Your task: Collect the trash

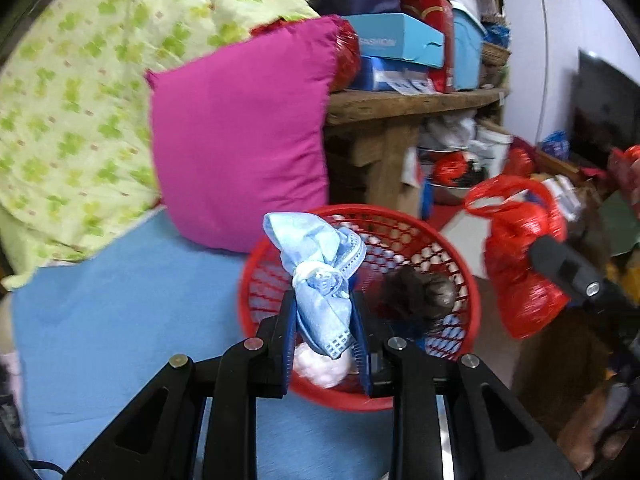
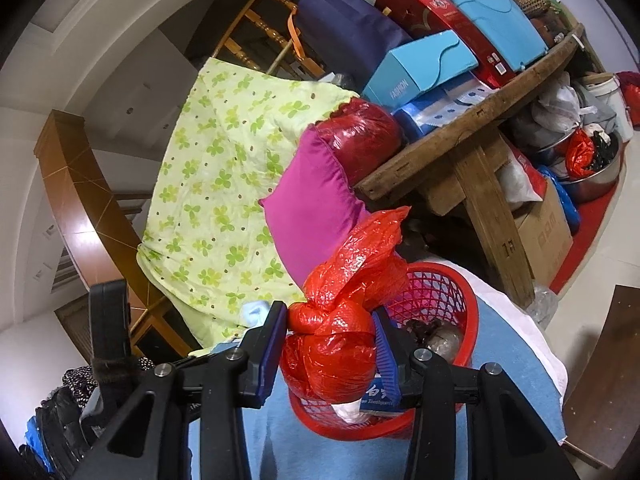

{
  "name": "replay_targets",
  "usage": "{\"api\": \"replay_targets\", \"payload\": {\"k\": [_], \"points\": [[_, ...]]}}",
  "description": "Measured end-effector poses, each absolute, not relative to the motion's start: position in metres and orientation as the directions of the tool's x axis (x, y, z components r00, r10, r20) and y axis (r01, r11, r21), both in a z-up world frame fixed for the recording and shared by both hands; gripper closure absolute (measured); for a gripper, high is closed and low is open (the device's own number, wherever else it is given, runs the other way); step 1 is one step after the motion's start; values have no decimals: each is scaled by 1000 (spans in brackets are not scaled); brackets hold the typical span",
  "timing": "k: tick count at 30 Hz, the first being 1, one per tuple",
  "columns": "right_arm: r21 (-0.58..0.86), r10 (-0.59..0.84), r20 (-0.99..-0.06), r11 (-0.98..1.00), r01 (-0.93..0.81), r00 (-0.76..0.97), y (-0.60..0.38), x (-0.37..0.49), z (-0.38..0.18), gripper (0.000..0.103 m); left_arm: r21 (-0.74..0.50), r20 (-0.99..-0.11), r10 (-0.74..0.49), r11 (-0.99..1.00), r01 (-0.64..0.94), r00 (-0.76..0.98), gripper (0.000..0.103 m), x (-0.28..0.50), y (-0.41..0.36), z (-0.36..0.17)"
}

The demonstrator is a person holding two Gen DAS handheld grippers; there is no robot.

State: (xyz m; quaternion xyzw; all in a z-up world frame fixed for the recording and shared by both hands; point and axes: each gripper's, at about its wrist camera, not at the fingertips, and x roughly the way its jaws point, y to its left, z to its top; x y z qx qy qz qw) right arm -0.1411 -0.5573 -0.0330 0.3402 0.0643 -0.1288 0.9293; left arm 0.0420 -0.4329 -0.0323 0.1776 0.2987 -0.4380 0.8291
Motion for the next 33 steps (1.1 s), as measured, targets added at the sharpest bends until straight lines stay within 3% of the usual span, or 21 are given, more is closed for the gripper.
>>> {"api": "replay_targets", "payload": {"k": [3,7,8,10,17,28,33], "points": [[620,-196,-230,726,298,953,-565,-128,-41,57,10,-655,-638,529,849,405,70,51,-441,-43],[633,-181,-263,709,311,948,-571,-109,-54,54,-11,-667,-644,513,858,376,50,60,-445,-57],[637,-175,-273,704,314,946,-572,-105,-57,47,-11,-668,-642,514,858,376,46,62,-444,-59],[653,-152,-284,692,308,946,-574,-96,-63,39,-15,-671,-638,521,854,378,45,66,-440,-63],[627,-154,-291,715,310,944,-556,-84,-59,38,20,-664,-594,593,805,455,36,76,-402,-60],[543,-213,-237,780,311,948,-500,-116,-6,38,224,-532,-517,677,701,670,22,35,-338,-17],[487,-246,-193,816,311,950,-468,-139,26,33,275,-451,-521,691,668,725,14,5,-314,9]]}}
